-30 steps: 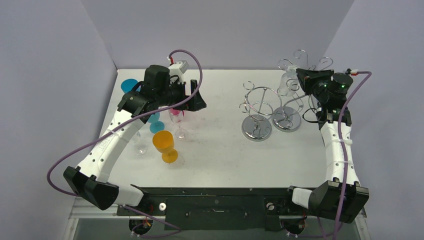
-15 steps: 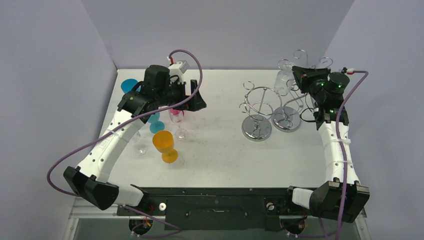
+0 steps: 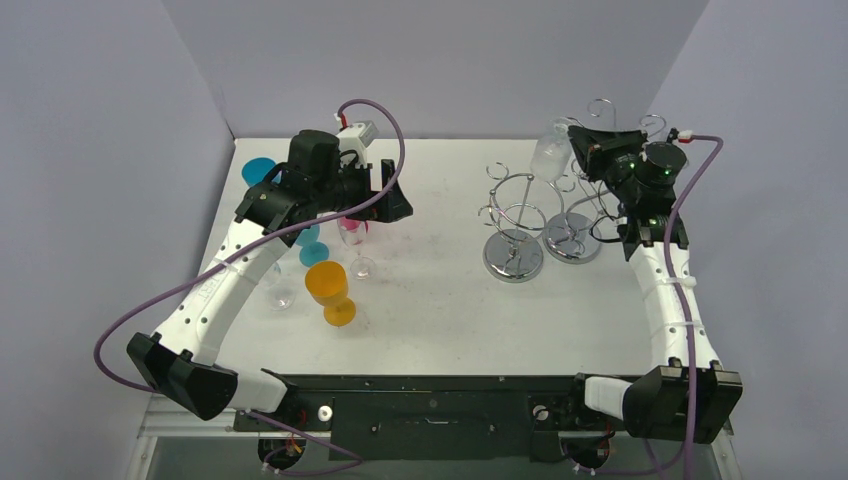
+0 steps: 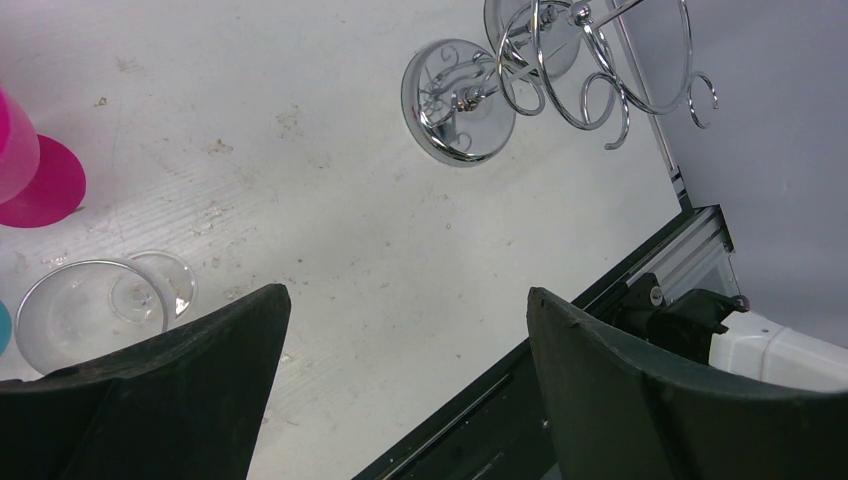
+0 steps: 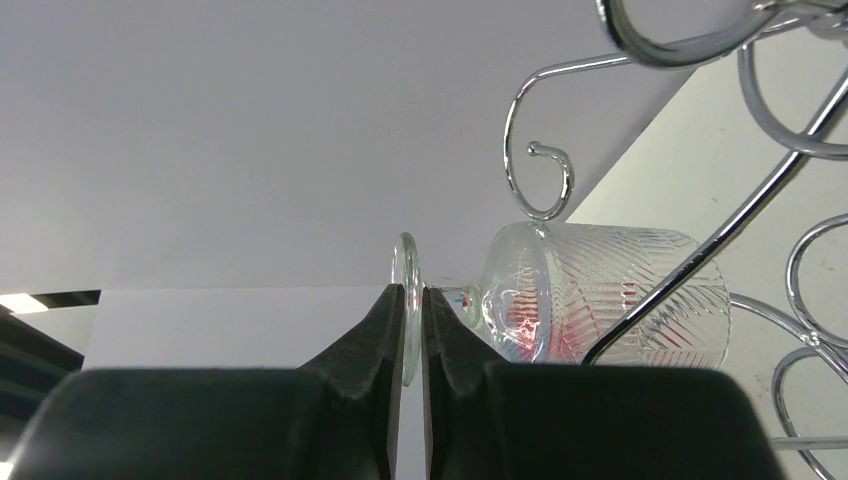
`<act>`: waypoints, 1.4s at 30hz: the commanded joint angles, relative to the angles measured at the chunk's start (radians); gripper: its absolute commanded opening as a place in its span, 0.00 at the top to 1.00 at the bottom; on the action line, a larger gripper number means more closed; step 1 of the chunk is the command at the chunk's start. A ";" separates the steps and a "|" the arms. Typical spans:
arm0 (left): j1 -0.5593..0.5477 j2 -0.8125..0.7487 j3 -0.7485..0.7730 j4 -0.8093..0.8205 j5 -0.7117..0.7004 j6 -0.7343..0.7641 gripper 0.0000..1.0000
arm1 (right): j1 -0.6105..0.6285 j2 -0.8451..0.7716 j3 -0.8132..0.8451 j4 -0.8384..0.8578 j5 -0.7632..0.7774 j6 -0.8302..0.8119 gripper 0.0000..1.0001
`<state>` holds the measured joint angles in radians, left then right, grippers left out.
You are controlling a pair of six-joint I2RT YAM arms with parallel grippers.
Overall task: Take the wine glass off the wine glass rack
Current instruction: Place the wine glass at the center of the board.
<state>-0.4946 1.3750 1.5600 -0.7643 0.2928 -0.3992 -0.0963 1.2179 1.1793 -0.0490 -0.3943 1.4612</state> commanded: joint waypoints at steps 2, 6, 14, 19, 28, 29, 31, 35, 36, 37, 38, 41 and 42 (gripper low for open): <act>-0.002 -0.019 -0.006 0.051 0.007 0.003 0.14 | 0.014 -0.041 0.035 0.175 0.011 0.025 1.00; -0.002 -0.016 -0.003 0.064 0.012 -0.009 0.14 | 0.032 -0.029 0.065 0.184 0.009 0.027 1.00; -0.004 0.000 0.020 0.133 0.040 -0.059 0.14 | 0.086 0.027 0.179 0.166 0.023 0.025 1.00; -0.003 0.002 0.010 0.267 0.080 -0.135 0.14 | 0.135 0.054 0.251 0.158 0.034 0.041 1.00; 0.003 -0.003 -0.038 0.579 0.141 -0.347 0.03 | 0.287 0.076 0.296 0.187 0.072 0.115 1.00; 0.004 -0.001 -0.044 0.634 0.151 -0.363 0.03 | 0.297 0.076 0.292 0.211 0.074 0.138 1.00; 0.011 0.005 -0.064 0.720 0.172 -0.430 0.01 | 0.325 0.078 0.279 0.249 0.079 0.175 1.00; 0.022 0.026 -0.110 0.909 0.212 -0.533 0.04 | 0.376 0.082 0.255 0.314 0.093 0.247 1.00; 0.024 0.029 -0.127 0.932 0.216 -0.549 0.04 | 0.390 0.088 0.245 0.345 0.097 0.279 1.00; 0.029 0.037 -0.136 0.983 0.219 -0.582 0.04 | 0.402 0.092 0.234 0.361 0.098 0.296 1.00; 0.032 0.044 -0.153 1.036 0.226 -0.597 0.04 | 0.409 0.095 0.230 0.387 0.102 0.323 1.00; 0.044 0.061 -0.178 1.139 0.242 -0.677 0.04 | 0.444 0.110 0.216 0.423 0.110 0.360 1.00; 0.047 0.069 -0.189 1.190 0.250 -0.691 0.04 | 0.450 0.113 0.214 0.440 0.113 0.375 1.00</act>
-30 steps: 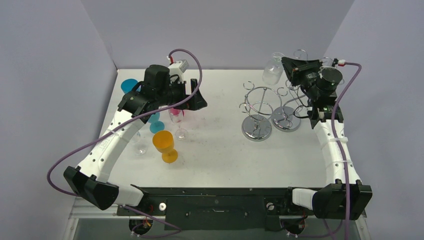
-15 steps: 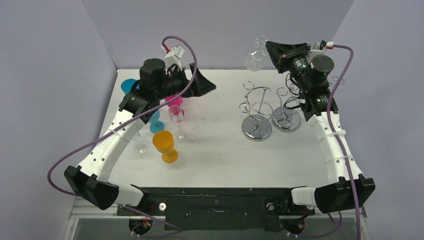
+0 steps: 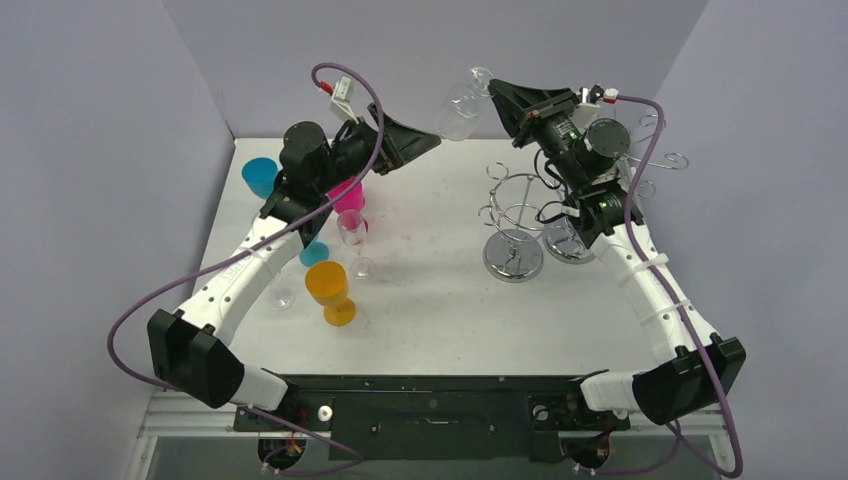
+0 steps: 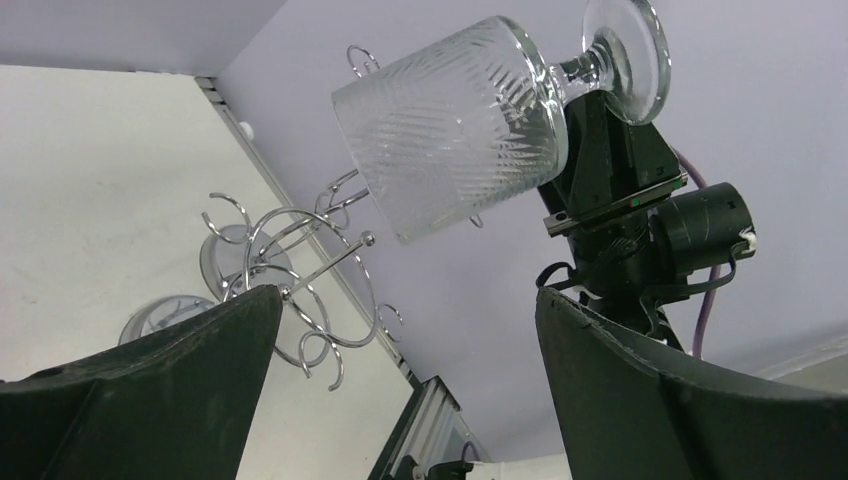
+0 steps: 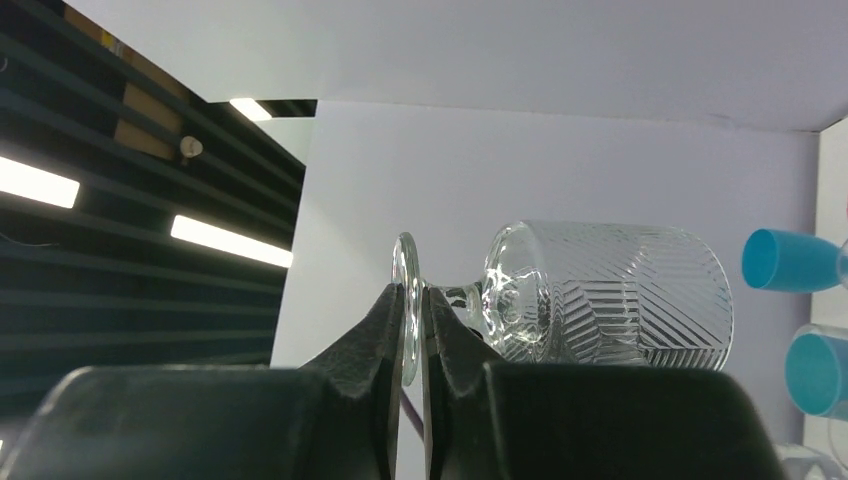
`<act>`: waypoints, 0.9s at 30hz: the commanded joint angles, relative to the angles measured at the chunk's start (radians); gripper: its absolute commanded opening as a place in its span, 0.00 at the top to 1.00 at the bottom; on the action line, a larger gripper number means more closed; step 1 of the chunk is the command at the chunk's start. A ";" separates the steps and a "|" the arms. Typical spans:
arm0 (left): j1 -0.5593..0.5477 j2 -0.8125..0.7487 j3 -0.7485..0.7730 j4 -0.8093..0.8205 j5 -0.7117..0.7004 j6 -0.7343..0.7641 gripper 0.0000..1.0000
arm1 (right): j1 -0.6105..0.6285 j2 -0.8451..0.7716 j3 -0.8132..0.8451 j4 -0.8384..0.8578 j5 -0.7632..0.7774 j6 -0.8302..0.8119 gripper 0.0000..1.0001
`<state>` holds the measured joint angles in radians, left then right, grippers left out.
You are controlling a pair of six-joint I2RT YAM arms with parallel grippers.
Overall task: Take the wine glass off the wine glass rack
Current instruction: Place the wine glass at the center of the board.
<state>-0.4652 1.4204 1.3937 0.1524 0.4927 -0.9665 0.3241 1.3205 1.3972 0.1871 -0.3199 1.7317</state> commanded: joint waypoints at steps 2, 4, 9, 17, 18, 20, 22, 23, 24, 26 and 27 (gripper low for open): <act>0.024 0.031 -0.033 0.338 0.058 -0.159 0.04 | 0.047 0.020 -0.011 0.227 0.038 0.126 1.00; 0.032 0.034 -0.043 0.399 0.064 -0.184 0.04 | 0.057 0.026 -0.022 0.250 0.039 0.146 1.00; 0.048 0.046 -0.060 0.528 0.078 -0.247 0.01 | 0.080 0.023 -0.061 0.288 0.040 0.170 1.00; 0.046 0.095 -0.098 0.856 0.090 -0.426 0.19 | 0.105 0.043 -0.138 0.480 0.023 0.327 1.00; 0.043 0.103 -0.100 0.913 0.088 -0.457 0.20 | 0.109 0.045 -0.147 0.496 0.021 0.341 1.00; 0.038 0.114 -0.098 0.981 0.083 -0.497 0.25 | 0.117 0.054 -0.162 0.543 0.017 0.378 1.00; 0.027 0.120 -0.087 1.007 0.081 -0.514 0.32 | 0.120 0.055 -0.175 0.575 0.015 0.406 1.00; 0.023 0.122 -0.079 1.012 0.082 -0.516 0.38 | 0.121 0.054 -0.180 0.588 0.015 0.417 1.00; 0.016 0.122 -0.075 1.012 0.082 -0.519 0.43 | 0.121 0.049 -0.190 0.595 0.016 0.422 1.00; 0.007 0.121 -0.065 1.007 0.084 -0.522 0.56 | 0.119 0.045 -0.202 0.606 0.015 0.430 1.00; 0.002 0.118 -0.063 1.003 0.086 -0.522 0.60 | 0.119 0.043 -0.204 0.611 0.015 0.433 1.00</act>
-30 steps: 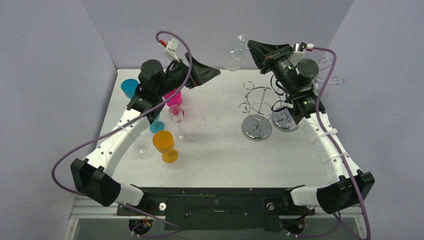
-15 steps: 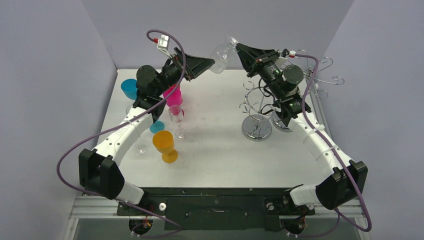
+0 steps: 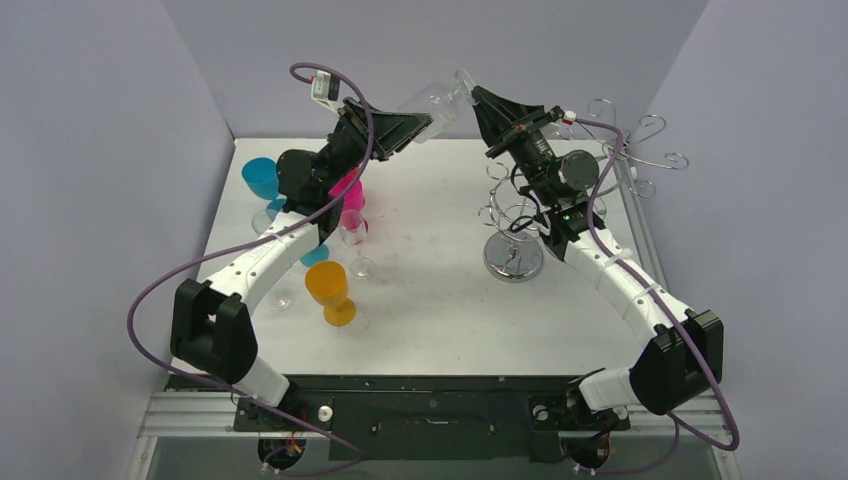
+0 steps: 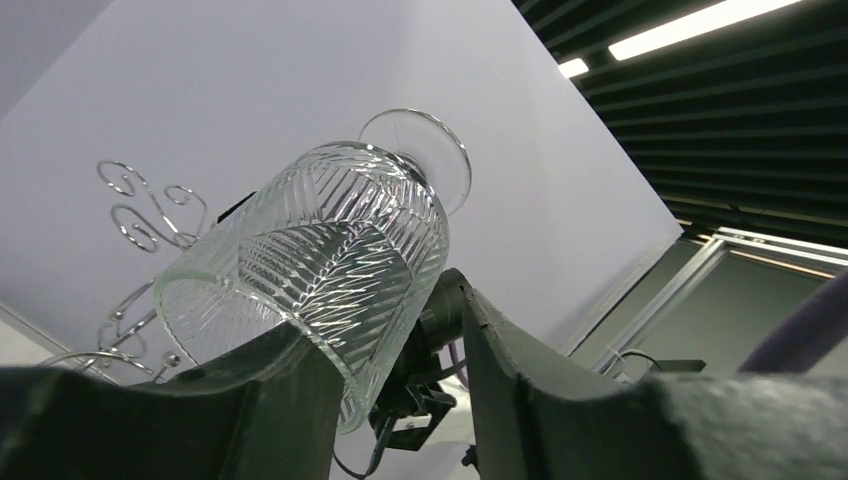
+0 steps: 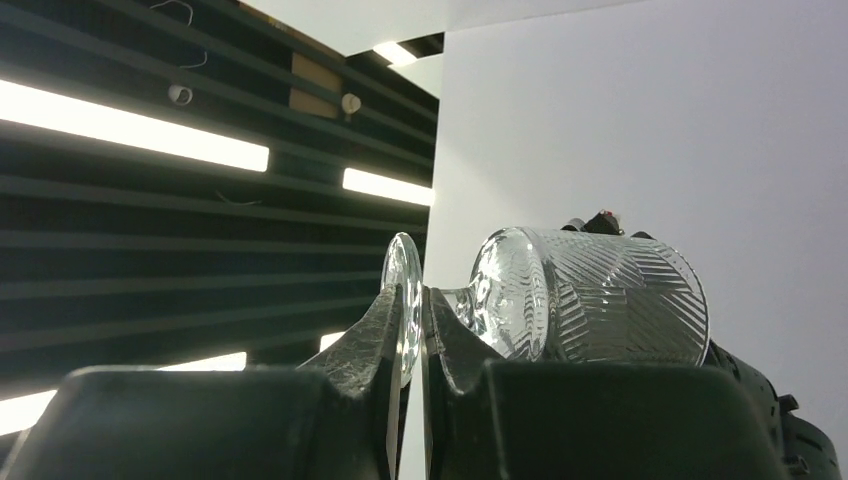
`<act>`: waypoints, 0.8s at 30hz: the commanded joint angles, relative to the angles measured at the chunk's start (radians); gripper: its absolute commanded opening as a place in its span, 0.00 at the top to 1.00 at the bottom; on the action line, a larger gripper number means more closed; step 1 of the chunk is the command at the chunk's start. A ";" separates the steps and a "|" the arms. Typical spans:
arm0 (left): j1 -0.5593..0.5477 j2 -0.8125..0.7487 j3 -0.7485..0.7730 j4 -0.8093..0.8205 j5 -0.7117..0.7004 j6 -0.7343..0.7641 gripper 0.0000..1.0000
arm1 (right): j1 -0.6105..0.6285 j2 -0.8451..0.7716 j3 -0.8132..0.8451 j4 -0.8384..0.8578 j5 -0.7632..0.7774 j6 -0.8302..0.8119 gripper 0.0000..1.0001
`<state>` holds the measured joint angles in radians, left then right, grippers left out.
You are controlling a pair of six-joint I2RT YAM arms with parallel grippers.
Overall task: Take the wine glass off the wine glass rack
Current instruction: Place the wine glass at the center of the board.
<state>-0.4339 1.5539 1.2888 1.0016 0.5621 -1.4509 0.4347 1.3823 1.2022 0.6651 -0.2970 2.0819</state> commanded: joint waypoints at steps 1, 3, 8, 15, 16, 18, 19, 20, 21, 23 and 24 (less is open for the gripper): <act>-0.031 -0.018 0.044 0.151 0.017 -0.037 0.72 | 0.009 -0.022 -0.015 0.133 -0.009 0.084 1.00; -0.036 -0.024 0.045 0.127 0.020 -0.027 0.91 | 0.009 -0.031 -0.024 0.134 -0.013 0.078 1.00; -0.039 -0.073 0.046 -0.025 0.028 0.037 1.00 | -0.009 -0.077 -0.025 0.023 -0.045 -0.036 0.99; -0.037 -0.196 0.170 -0.715 -0.017 0.411 1.00 | -0.103 -0.212 0.067 -0.513 -0.053 -0.468 0.44; -0.037 -0.212 0.194 -0.800 -0.036 0.498 1.00 | -0.127 -0.236 0.091 -0.564 -0.028 -0.509 0.42; -0.039 -0.213 0.320 -1.068 -0.103 0.616 1.00 | -0.155 -0.269 0.136 -0.722 0.025 -0.641 0.39; -0.042 -0.207 0.353 -1.234 -0.144 0.649 1.00 | -0.162 -0.278 0.152 -0.818 0.044 -0.726 0.38; -0.046 -0.186 0.420 -1.306 -0.166 0.711 1.00 | -0.171 -0.291 0.185 -0.861 0.086 -0.764 0.38; -0.057 -0.162 0.449 -1.446 -0.211 0.740 1.00 | -0.173 -0.297 0.200 -0.929 0.106 -0.834 0.38; -0.082 -0.131 0.520 -1.615 -0.297 0.824 1.00 | -0.176 -0.307 0.249 -1.017 0.161 -0.925 0.36; -0.092 -0.121 0.553 -1.664 -0.352 0.872 1.00 | -0.177 -0.312 0.280 -1.042 0.199 -0.950 0.36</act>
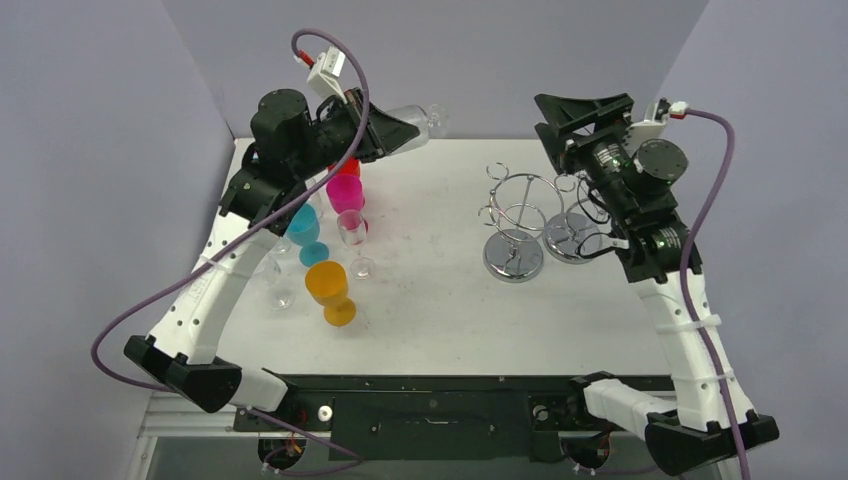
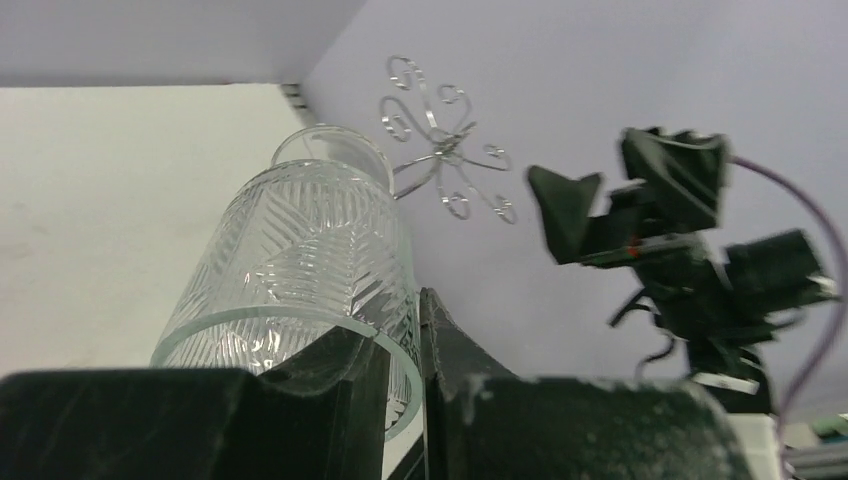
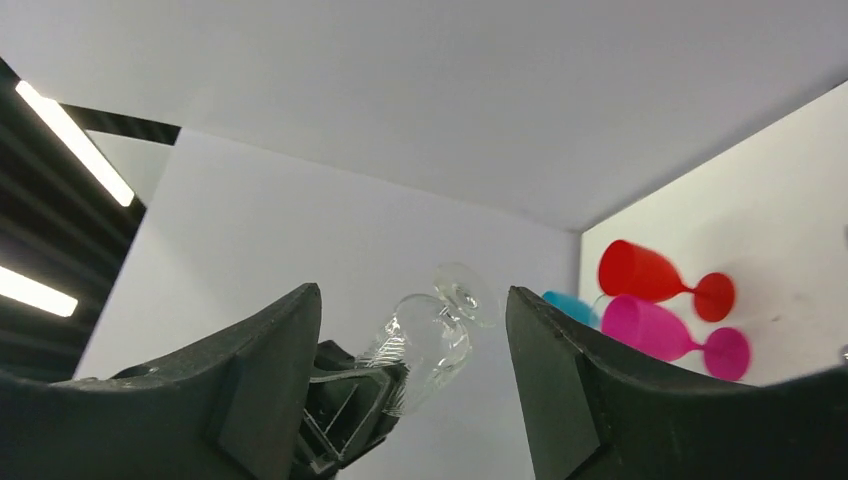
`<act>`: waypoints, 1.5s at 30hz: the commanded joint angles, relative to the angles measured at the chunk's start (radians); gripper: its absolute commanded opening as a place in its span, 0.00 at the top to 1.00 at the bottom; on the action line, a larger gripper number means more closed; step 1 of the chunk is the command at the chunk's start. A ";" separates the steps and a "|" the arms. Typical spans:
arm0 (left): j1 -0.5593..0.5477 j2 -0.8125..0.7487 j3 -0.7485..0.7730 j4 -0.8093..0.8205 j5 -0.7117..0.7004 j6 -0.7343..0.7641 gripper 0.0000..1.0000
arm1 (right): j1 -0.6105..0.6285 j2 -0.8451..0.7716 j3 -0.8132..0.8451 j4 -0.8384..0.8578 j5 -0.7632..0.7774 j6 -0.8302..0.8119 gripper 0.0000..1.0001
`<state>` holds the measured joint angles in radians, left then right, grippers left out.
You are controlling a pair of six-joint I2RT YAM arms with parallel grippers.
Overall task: Take the wine glass off the wine glass rack
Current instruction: Place the wine glass at the center of the board.
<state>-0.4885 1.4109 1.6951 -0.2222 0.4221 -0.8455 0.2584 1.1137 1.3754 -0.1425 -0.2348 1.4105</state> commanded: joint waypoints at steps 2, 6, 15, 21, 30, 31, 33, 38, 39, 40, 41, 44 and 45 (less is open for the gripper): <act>-0.068 0.049 0.175 -0.559 -0.287 0.319 1.00 | -0.003 -0.048 0.146 -0.296 0.180 -0.348 0.36; -0.140 0.083 0.181 -0.723 -0.425 0.391 1.00 | -0.005 -0.051 0.204 -0.379 0.229 -0.452 0.35; -0.242 0.101 -0.027 -0.758 -0.496 0.429 1.00 | -0.026 -0.052 0.231 -0.441 0.266 -0.512 0.33; -0.310 0.168 -0.155 -0.688 -0.519 0.411 1.00 | -0.030 -0.049 0.240 -0.445 0.259 -0.517 0.32; -0.341 0.268 -0.289 -0.588 -0.557 0.389 1.00 | -0.034 -0.049 0.232 -0.448 0.244 -0.519 0.32; -0.343 0.274 -0.297 -0.575 -0.561 0.388 1.00 | -0.034 -0.048 0.231 -0.445 0.243 -0.519 0.32; -0.347 0.289 -0.314 -0.554 -0.563 0.385 1.00 | -0.034 -0.049 0.227 -0.443 0.243 -0.519 0.32; -0.354 0.325 -0.334 -0.543 -0.567 0.374 0.95 | -0.037 -0.046 0.223 -0.435 0.243 -0.520 0.32; -0.355 0.329 -0.336 -0.540 -0.569 0.375 0.95 | -0.038 -0.044 0.225 -0.437 0.244 -0.522 0.32; -0.355 0.335 -0.339 -0.539 -0.572 0.373 0.94 | -0.039 -0.043 0.225 -0.436 0.244 -0.522 0.32; -0.356 0.341 -0.341 -0.541 -0.574 0.373 0.92 | -0.040 -0.043 0.223 -0.437 0.244 -0.522 0.32; -0.356 0.347 -0.341 -0.546 -0.583 0.372 0.88 | -0.042 -0.048 0.212 -0.434 0.244 -0.521 0.31; -0.355 0.346 -0.341 -0.550 -0.585 0.372 0.85 | -0.043 -0.050 0.207 -0.429 0.244 -0.520 0.31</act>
<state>-0.8410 1.7473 1.3514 -0.8146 -0.1310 -0.4637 0.2268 1.0607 1.5860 -0.6033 0.0082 0.9039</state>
